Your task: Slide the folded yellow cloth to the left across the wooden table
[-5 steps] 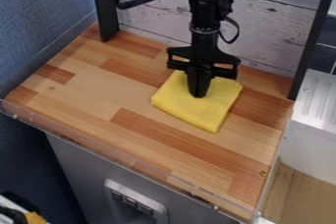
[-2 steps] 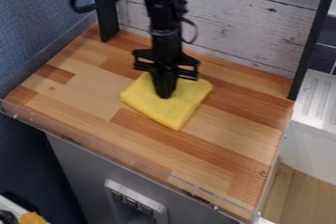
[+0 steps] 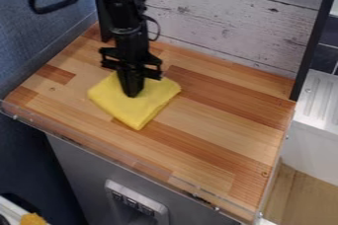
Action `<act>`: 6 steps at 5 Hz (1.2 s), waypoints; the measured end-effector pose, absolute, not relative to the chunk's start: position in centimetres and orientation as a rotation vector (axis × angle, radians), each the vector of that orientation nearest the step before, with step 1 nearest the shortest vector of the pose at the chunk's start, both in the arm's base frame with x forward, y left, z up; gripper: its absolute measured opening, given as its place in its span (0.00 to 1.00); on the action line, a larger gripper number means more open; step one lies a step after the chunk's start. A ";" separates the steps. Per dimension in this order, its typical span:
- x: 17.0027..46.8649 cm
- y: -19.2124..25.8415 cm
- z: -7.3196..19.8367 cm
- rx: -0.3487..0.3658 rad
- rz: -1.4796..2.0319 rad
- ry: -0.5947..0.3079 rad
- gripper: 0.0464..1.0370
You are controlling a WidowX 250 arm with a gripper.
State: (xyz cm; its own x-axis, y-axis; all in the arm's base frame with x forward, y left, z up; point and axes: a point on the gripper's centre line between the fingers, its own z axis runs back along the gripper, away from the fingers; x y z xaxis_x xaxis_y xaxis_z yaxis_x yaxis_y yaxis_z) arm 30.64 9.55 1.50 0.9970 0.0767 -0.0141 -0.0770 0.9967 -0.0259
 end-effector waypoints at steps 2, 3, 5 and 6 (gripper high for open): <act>28.9 11.2 1.8 -0.019 0.042 -0.010 0.02; 28.0 11.9 2.1 -0.012 0.022 -0.019 0.02; 27.6 11.6 2.4 0.003 0.029 -0.019 0.02; 28.6 9.4 2.4 0.013 0.050 -0.028 0.02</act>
State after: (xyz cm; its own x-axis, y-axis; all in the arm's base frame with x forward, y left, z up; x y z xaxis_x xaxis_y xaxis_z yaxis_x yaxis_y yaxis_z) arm 28.61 9.38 2.43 0.9984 0.0495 0.0284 -0.0498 0.9987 0.0125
